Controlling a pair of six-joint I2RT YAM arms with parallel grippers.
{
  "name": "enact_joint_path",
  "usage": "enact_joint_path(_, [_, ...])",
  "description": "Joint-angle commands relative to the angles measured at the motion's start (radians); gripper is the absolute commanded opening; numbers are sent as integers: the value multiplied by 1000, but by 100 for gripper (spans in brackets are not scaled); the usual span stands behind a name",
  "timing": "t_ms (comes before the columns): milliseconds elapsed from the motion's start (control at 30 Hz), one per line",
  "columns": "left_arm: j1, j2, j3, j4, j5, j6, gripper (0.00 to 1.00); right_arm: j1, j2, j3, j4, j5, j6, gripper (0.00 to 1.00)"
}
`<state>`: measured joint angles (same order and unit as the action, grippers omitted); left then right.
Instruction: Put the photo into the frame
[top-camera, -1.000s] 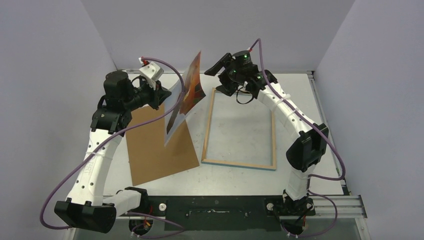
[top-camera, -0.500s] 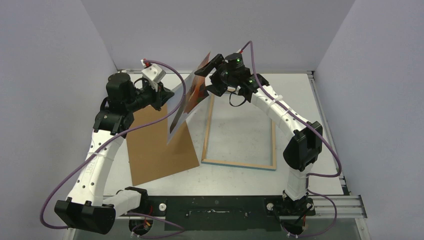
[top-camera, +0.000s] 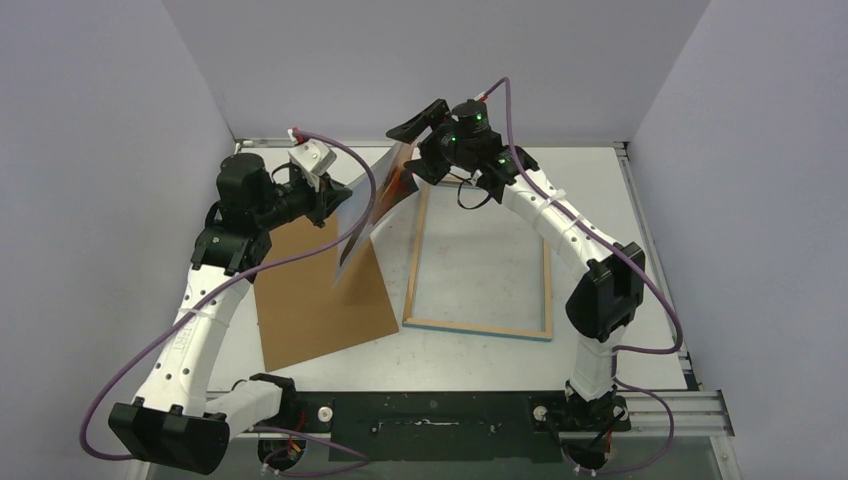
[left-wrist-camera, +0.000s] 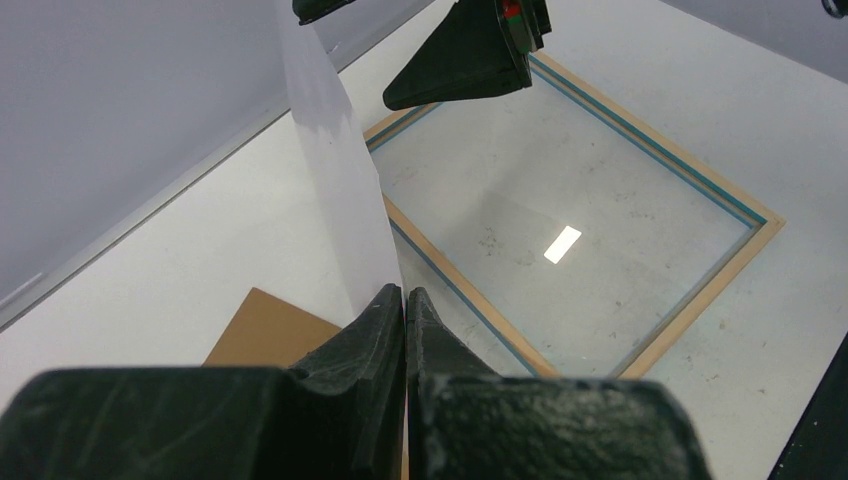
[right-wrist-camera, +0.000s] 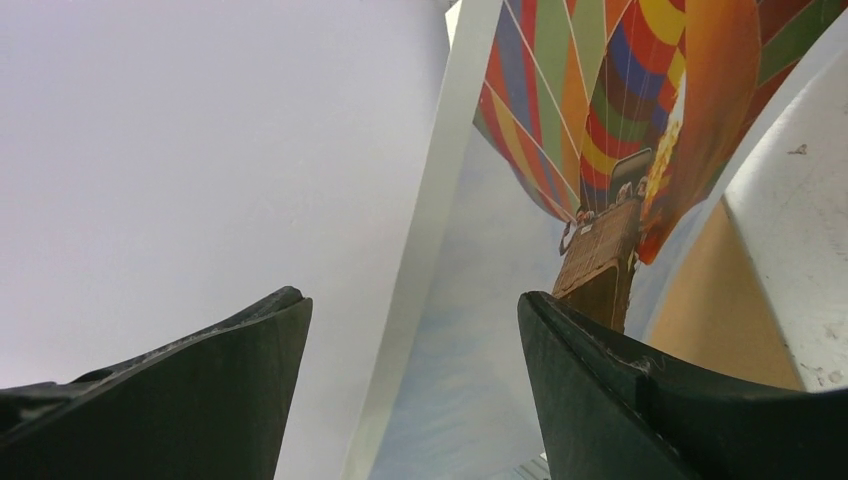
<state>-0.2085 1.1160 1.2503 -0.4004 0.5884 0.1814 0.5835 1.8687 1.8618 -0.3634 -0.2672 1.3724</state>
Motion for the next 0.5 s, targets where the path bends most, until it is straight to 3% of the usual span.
enact_joint_path(0, [-9,-52,-32,115,12,57,0,3,14,106,-135,-7,-43,76])
enact_joint_path(333, [-17,-77,-51,110,-17,176,0,2,24,116,-215,-6,-65,73])
enact_joint_path(467, [-20,-84,-65,117,-15,193,0,2,5,83,-57,-32,-31,74])
